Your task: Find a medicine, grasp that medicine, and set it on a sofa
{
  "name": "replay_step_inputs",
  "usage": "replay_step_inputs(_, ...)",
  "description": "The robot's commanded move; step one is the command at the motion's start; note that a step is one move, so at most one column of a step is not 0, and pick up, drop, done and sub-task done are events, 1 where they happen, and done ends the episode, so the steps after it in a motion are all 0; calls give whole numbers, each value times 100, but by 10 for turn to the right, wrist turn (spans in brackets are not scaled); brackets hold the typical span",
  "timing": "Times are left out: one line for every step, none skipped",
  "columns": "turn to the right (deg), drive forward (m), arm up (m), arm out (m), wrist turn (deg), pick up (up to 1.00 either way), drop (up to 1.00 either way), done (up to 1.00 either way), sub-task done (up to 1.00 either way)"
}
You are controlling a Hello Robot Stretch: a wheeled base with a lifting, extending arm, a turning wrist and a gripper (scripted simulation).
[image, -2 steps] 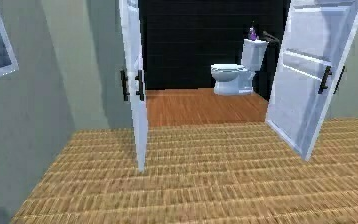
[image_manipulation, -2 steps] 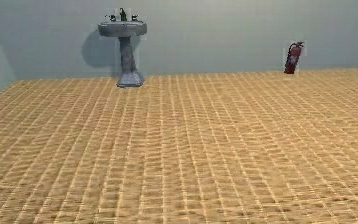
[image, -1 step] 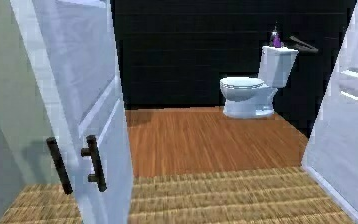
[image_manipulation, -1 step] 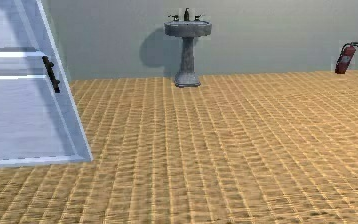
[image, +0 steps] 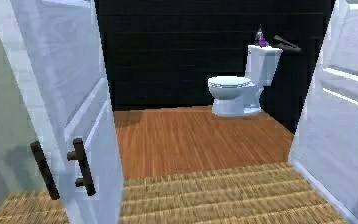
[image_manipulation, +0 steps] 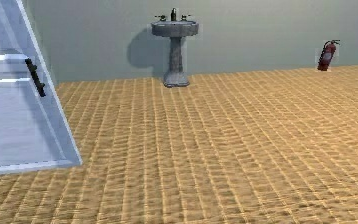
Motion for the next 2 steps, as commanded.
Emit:
replay_step_inputs(0, 50, 0, 0, 0, 0, 0, 0, 0)
replay_step_inputs(-60, 0, 0, 0, 0, 0, 0, 0, 0)
